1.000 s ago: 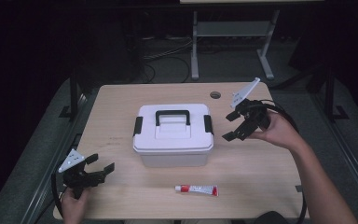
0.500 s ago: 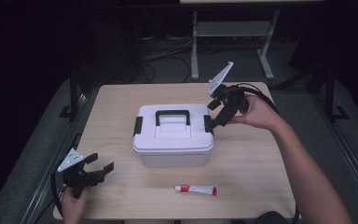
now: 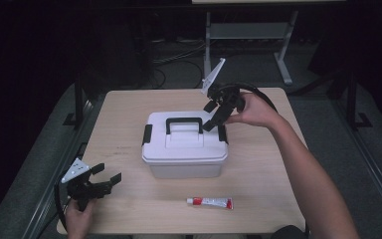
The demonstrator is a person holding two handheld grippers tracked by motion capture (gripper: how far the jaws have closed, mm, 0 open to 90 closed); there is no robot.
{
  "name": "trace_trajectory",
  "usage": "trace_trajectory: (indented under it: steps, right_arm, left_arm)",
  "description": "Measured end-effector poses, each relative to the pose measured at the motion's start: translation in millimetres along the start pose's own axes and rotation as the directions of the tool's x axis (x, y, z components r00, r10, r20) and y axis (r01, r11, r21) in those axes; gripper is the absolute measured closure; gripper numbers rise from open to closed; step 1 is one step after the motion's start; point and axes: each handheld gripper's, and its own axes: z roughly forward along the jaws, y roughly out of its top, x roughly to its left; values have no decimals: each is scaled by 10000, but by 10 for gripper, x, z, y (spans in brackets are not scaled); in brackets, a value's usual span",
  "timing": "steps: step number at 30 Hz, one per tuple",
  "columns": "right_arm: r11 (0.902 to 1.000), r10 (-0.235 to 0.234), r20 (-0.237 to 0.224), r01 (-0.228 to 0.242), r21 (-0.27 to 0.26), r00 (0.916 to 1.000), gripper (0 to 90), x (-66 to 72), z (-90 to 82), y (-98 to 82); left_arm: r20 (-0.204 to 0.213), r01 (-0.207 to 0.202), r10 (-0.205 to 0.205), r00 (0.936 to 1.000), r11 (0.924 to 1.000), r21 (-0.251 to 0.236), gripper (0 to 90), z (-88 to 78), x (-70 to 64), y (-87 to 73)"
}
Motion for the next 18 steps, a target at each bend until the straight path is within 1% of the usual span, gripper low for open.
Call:
trace_trajectory:
  steps: [7, 11, 14, 15, 16, 18]
  right_arm:
    - [9997, -148, -192, 152, 213, 9997, 246, -40, 110, 167]
    - [9991, -272, -308, 282, 329, 9992, 295, -55, 165, 251]
    - [9989, -257, -407, 273, 383, 9988, 327, -69, 204, 296]
    - [9988, -302, -448, 318, 364, 9985, 345, -80, 222, 311]
    - [9989, -246, -529, 266, 384, 9983, 370, -85, 236, 319]
    - [9984, -281, -523, 305, 467, 9982, 388, -94, 272, 336]
  left_arm:
    - [8, -33, 33, 10000, 10000, 22, 155, 4, 4, 1]
    - [21, -15, 15, 10000, 10000, -2, 155, 6, 4, 1]
    - [20, 15, -15, 10000, 10000, -26, 155, 4, 6, 1]
    - [21, 25, -25, 10000, 10000, -20, 155, 3, 7, 0]
    - [22, 42, -42, 10000, 10000, -22, 155, 2, 8, 1]
    - [32, 29, -28, 10000, 10000, -18, 155, 2, 10, 1]
